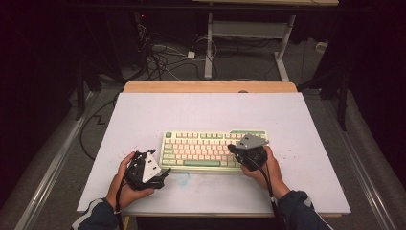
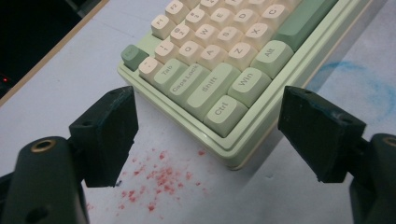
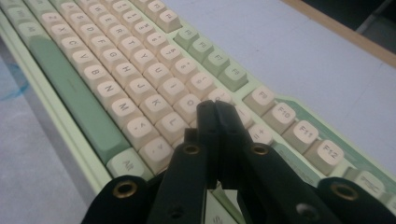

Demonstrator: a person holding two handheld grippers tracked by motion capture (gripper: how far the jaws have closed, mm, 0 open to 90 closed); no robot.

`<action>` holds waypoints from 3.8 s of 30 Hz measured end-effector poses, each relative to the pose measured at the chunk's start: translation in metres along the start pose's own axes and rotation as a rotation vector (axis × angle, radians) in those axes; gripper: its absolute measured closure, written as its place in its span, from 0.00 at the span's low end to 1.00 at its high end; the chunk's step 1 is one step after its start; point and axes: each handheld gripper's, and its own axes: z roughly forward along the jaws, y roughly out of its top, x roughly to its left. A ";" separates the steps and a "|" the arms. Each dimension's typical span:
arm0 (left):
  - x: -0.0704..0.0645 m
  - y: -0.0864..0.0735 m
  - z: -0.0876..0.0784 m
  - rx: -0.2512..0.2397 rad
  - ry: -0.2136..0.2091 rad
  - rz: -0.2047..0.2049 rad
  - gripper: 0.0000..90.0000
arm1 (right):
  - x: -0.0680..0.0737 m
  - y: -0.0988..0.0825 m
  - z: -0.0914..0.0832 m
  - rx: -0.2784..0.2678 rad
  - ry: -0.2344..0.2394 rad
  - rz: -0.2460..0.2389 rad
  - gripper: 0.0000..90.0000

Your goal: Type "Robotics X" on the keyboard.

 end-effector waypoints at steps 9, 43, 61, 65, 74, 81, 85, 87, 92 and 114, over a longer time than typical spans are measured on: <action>0.000 -0.003 0.002 0.017 -0.004 0.004 0.21 | 0.001 0.011 0.023 0.043 0.019 0.007 1.00; -0.003 -0.009 0.004 0.064 -0.022 0.030 0.21 | 0.010 0.018 0.012 -0.073 0.060 -0.038 0.70; -0.003 -0.003 0.003 0.034 0.005 0.009 0.23 | 0.017 -0.005 -0.030 -0.195 -0.075 -0.062 0.25; -0.003 -0.002 0.003 0.028 0.003 -0.005 0.24 | 0.014 -0.017 -0.044 -0.209 -0.093 -0.058 0.23; -0.005 0.001 0.002 0.012 -0.002 -0.001 0.27 | 0.008 -0.044 -0.065 -0.223 -0.133 -0.032 0.23; -0.005 0.010 0.000 0.004 -0.012 -0.051 0.35 | 0.010 -0.063 -0.074 -0.214 -0.177 -0.049 0.23; -0.008 0.018 0.001 0.010 -0.034 -0.078 0.53 | 0.015 -0.073 -0.074 -0.189 -0.164 -0.053 0.24; -0.009 0.022 0.003 0.020 -0.051 -0.091 0.58 | 0.016 -0.073 -0.074 -0.186 -0.160 -0.057 0.24; -0.013 0.032 0.012 0.049 -0.089 -0.106 0.82 | 0.018 -0.072 -0.071 -0.185 -0.152 -0.057 0.24; -0.043 0.053 0.077 0.144 -0.121 -0.060 0.96 | 0.023 -0.075 -0.060 -0.140 -0.134 -0.085 0.25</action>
